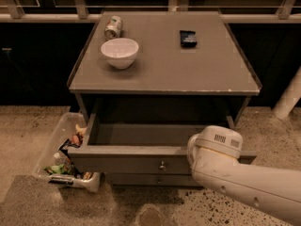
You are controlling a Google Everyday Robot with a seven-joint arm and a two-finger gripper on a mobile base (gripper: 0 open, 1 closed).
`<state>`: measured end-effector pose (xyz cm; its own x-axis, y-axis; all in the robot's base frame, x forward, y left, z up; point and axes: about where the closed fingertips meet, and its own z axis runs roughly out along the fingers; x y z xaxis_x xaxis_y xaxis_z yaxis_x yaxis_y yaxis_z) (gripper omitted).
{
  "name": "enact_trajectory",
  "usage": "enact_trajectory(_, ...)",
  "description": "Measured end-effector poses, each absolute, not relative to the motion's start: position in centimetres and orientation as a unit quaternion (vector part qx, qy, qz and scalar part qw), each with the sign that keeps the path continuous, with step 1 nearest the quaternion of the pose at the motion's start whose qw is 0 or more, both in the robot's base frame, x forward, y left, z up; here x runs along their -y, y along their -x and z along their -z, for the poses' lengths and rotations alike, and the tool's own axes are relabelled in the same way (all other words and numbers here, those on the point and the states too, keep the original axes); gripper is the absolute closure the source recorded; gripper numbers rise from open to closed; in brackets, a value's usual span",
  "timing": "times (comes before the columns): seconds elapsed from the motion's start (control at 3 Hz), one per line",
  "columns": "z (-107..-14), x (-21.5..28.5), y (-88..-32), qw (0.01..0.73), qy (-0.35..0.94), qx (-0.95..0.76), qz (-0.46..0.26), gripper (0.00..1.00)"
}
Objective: Open top drawer
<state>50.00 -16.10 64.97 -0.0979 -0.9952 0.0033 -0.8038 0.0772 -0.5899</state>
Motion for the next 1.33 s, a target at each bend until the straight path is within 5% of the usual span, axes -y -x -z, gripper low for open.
enact_trajectory(1.33,-64.8,16.8,-48.1,0.203,0.633,-0.71,0.232,1.0)
